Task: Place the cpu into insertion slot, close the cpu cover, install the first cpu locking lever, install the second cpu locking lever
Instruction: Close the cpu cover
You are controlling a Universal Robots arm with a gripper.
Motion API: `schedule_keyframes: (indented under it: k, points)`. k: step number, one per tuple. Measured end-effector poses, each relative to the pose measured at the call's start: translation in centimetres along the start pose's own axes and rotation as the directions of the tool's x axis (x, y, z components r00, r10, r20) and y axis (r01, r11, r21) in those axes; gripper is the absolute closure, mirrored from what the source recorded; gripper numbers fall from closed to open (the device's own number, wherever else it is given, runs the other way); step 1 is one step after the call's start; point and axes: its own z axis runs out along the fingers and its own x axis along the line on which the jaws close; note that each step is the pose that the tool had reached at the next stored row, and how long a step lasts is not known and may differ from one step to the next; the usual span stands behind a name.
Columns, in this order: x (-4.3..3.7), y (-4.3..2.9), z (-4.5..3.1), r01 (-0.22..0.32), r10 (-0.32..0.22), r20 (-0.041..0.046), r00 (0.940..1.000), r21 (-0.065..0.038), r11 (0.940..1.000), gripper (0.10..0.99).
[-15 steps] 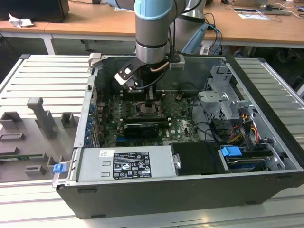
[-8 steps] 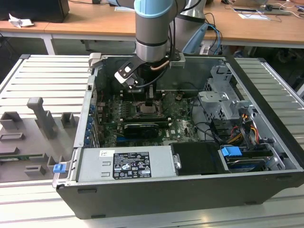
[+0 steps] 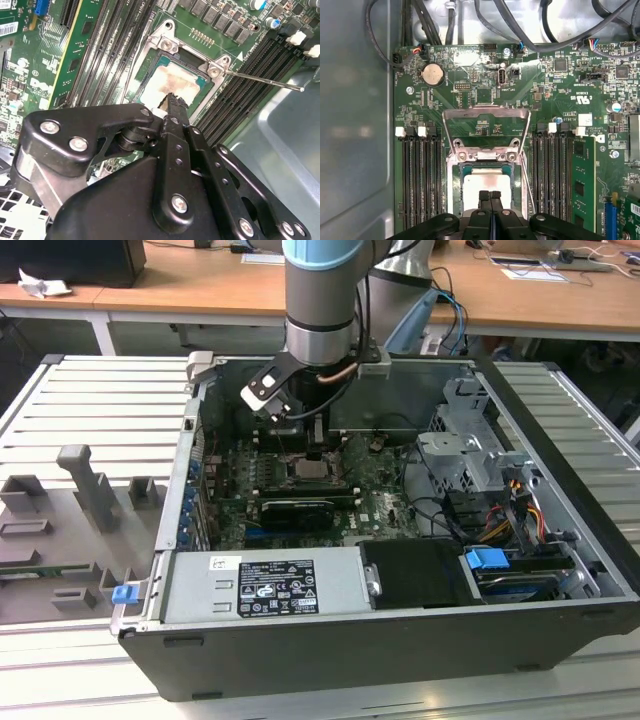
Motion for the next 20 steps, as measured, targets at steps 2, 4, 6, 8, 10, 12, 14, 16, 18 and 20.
schedule_keyframes:
  k: [2,4,6,8,10,12,14,16,18,20]
  points:
    - [-0.01,-0.01,-0.03,-0.001,0.001,-0.0003,1.0000,0.000,1.0000,0.980]
    - [0.01,0.00,-0.46,-0.001,0.001,-0.0005,1.0000,0.000,1.0000,0.980]
    - [0.03,0.01,-1.13,-0.001,0.001,-0.0006,1.0000,0.000,1.0000,0.980]
    - [0.04,0.02,-1.43,-0.001,0.001,-0.0006,1.0000,0.000,1.0000,0.980]
    - [0.06,0.04,-1.80,-0.001,0.001,-0.0006,1.0000,0.000,1.0000,0.980]
    - [0.07,0.05,-2.09,-0.001,0.001,-0.0006,1.0000,0.000,1.0000,0.980]
    - [0.08,0.05,-2.31,-0.001,0.001,-0.0006,1.0000,0.000,1.0000,0.980]
    - [0.08,0.06,-2.52,-0.001,0.001,-0.0006,1.0000,0.000,1.0000,0.980]
    - [0.09,0.06,-2.64,-0.001,0.001,-0.0006,1.0000,0.000,1.0000,0.980]
    - [0.09,0.07,-2.73,-0.001,0.001,-0.0005,1.0000,0.000,1.0000,0.980]
